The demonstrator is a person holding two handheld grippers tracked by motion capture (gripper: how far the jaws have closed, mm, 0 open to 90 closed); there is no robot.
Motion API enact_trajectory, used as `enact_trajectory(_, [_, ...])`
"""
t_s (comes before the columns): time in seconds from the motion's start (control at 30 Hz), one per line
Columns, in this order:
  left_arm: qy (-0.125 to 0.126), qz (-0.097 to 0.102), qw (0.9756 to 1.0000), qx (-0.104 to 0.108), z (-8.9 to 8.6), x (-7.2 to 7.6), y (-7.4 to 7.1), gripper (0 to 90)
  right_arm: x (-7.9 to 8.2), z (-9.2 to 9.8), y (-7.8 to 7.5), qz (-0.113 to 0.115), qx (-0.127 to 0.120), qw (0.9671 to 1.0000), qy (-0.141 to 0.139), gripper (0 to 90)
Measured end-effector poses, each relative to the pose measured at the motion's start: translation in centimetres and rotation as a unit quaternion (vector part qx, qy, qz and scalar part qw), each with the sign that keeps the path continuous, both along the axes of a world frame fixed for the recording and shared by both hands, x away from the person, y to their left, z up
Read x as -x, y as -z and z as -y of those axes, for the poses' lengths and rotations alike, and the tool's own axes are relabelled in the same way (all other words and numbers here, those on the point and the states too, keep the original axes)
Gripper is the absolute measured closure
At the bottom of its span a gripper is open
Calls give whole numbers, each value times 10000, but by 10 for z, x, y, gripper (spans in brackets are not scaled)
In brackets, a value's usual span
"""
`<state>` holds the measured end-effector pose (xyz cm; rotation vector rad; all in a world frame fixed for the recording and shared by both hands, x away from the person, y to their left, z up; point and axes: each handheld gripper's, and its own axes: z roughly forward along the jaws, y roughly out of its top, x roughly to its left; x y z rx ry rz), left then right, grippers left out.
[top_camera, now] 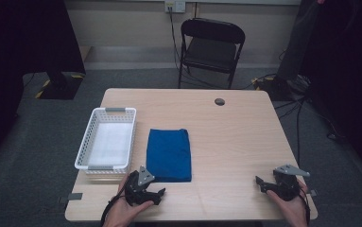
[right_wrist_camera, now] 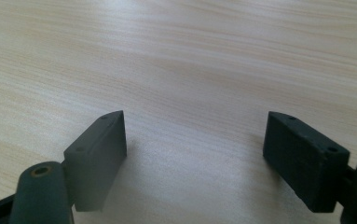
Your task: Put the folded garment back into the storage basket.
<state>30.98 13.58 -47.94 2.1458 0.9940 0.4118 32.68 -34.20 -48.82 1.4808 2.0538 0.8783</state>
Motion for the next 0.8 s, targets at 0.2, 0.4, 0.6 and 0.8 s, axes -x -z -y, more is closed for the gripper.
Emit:
enact_trajectory(0.2, [-75, 316, 9990, 319, -4, 3, -15, 162, 0, 0, 0, -1, -1, 10000, 8, 204])
enact_trajectory(0.4, [-106, 444, 9979, 457, -7, 1, -23, 162, 0, 0, 0, -3, -2, 10000, 14, 204])
enact_trajectory(0.6, [-110, 461, 9975, 531, -5, -4, -29, 158, -1, -1, 0, -3, -5, 10000, 24, 204])
enact_trajectory(0.8, [-109, 471, 9973, 556, 4, -16, -32, 158, -1, -1, 0, -1, -6, 10000, 32, 204])
